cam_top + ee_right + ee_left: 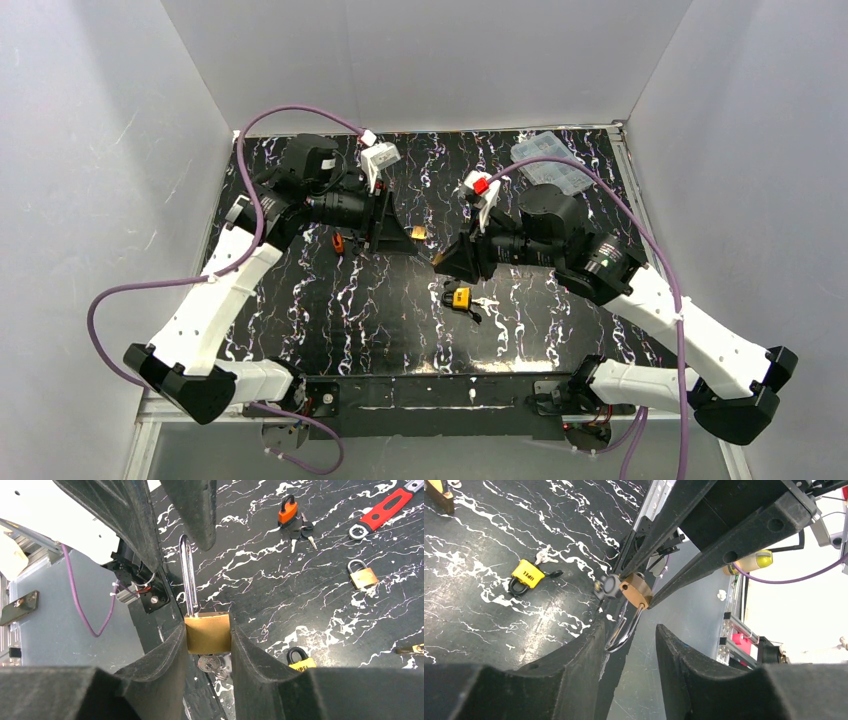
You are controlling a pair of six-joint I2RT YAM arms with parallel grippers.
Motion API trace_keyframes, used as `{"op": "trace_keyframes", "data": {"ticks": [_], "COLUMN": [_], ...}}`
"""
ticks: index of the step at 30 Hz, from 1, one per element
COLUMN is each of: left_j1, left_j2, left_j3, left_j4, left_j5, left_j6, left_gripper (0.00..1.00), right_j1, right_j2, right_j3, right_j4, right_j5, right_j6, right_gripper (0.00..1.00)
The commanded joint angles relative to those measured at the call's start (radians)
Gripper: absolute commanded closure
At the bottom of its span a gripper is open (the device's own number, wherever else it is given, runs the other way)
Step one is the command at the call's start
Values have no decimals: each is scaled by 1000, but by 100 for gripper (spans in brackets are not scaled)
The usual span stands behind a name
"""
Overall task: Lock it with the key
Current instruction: Lock the lock.
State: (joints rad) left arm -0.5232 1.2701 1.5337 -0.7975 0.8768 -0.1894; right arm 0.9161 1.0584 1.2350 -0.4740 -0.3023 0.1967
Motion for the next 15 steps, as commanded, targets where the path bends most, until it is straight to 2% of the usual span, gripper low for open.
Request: {"op": "trace_keyframes", "data": {"ticks": [1, 11, 13, 14, 15], "left_j1": [-24, -46, -56, -57, -58], "left_j2": [2, 9, 15, 11, 1], "left_j3": [46, 55, 64, 65, 69], "left_j4": [-52, -85, -63, -28, 8], "left_j5": [27, -3, -29, -34, -44], "left_j6": [43, 70, 33, -6, -47], "left_gripper": [62, 76, 100, 100, 100], "right_j1": [-9, -15, -16, -16, -16], "right_j2": [-13, -11, -2, -4, -8], "right_j3": [62, 69, 72, 70, 70], "right_j4": [25, 21, 24, 36, 50], "right_j5": [-8, -4, -6, 0, 10], "right_j6": [4, 1, 4, 7, 9], "right_gripper": [99, 99, 99, 75, 45]}}
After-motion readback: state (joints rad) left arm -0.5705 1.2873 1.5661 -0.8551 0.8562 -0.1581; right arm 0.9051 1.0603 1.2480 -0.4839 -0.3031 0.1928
